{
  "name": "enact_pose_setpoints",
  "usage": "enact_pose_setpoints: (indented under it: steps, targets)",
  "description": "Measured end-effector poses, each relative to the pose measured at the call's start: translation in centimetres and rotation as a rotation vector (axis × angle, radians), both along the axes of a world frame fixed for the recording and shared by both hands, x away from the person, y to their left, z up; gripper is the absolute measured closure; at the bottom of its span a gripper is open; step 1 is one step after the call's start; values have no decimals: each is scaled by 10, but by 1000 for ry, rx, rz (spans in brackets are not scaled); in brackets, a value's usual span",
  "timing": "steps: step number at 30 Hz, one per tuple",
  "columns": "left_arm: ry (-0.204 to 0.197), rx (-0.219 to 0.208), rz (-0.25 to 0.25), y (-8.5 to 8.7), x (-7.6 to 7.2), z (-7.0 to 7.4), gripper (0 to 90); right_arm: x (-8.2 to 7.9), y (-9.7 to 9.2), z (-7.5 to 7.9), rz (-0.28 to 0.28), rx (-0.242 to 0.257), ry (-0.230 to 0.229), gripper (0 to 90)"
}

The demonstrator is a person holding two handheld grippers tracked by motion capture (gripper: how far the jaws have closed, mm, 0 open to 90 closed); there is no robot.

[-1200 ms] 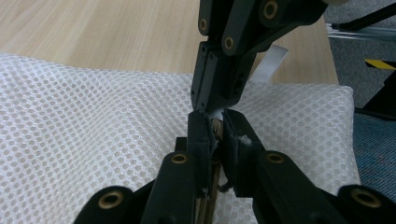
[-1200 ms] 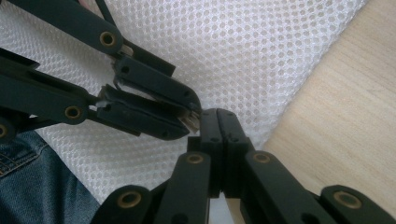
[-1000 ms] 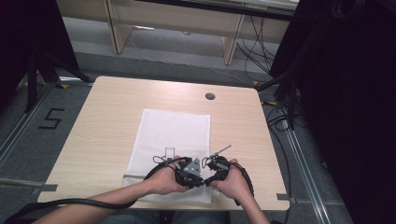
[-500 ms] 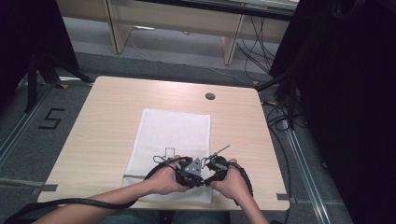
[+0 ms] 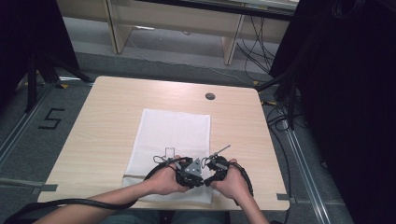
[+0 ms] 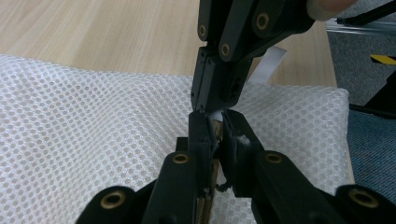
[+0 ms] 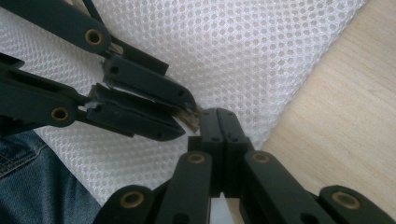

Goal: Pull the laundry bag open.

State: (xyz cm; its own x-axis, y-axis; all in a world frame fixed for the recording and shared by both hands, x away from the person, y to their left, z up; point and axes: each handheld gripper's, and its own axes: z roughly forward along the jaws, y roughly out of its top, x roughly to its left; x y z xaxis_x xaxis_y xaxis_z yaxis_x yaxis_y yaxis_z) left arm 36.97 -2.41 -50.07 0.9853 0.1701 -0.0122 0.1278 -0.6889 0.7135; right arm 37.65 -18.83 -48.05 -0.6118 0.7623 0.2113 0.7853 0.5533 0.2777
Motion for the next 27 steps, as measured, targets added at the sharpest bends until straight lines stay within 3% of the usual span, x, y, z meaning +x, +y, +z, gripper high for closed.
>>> enact_pose_setpoints:
  steps: [1,6,7,8,12,13,15,17,20,22,25,27]
  targets:
    - [-26,4,5,0,1,1,821,0,1,0,-5,5,0,900]
    - [-25,5,-6,1,2,3,822,-1,2,0,3,-3,-3,900]
    - [-17,-1,-7,0,3,3,822,0,1,0,13,-7,-9,900]
    - [26,-10,-6,0,1,2,821,0,1,-1,20,-10,-12,900]
    - [6,-3,17,0,1,3,821,1,1,-1,9,8,-6,900]
    - [41,-7,27,-1,-2,3,821,1,1,-1,9,7,-5,900]
    - [49,-8,24,-1,-1,3,820,1,1,-1,5,5,-5,900]
    - [-5,4,-4,0,3,4,821,1,1,-1,6,6,-6,900]
    - [-6,6,6,0,2,4,821,1,1,-1,16,3,-13,900]
    - [-8,8,4,0,2,4,822,-1,1,1,-5,-1,10,900]
    - [-30,41,-8,4,3,7,823,-1,1,1,-5,-2,9,900]
    - [6,7,6,9,4,9,822,0,2,0,17,-6,-7,900]
